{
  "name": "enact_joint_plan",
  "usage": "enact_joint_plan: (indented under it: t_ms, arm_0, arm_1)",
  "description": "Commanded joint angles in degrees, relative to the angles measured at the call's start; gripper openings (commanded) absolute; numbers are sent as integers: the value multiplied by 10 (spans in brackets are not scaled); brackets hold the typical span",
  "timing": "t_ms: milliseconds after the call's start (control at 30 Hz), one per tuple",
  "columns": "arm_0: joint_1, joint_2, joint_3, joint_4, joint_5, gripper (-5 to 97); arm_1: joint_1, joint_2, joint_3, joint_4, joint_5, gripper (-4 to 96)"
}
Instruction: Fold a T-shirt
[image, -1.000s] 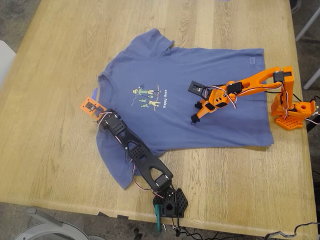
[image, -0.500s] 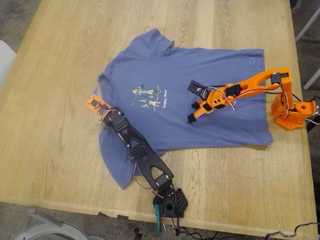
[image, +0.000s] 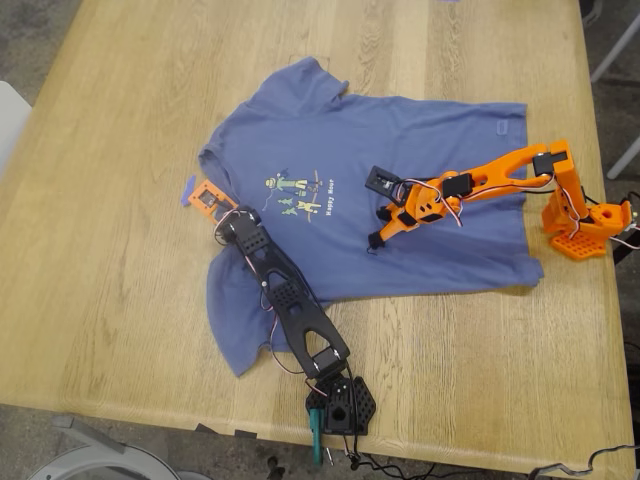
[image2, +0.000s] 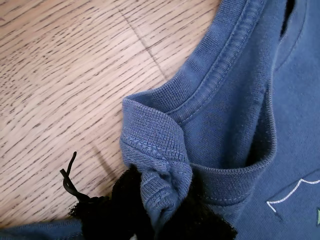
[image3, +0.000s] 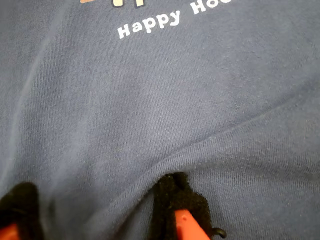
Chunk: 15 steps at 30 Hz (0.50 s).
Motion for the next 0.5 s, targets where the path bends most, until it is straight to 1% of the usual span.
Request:
enact_joint_plan:
  t_ms: [0,100,267,300,333,467]
  arm_0:
    - [25,108,-25,13,-3,0]
    - [31,118,-25,21,-4,0]
    - [47,136,-25,36,-4,0]
    - [50,140,-25,36,-5,0]
    - [54,142,-25,36,-5,0]
    - [70,152,-25,28,-7,0]
  arm_1:
    - [-20,-9,-8,13,-10,287]
    - [-21,-9,-8,29,-16,230]
    - [-28,-10,-11,31,-13,65]
    - [-29,-10,-12,31,-12,19]
    - [-29,-10,-12,28,-11,4]
    - [-18,-10,-16,21,-6,2]
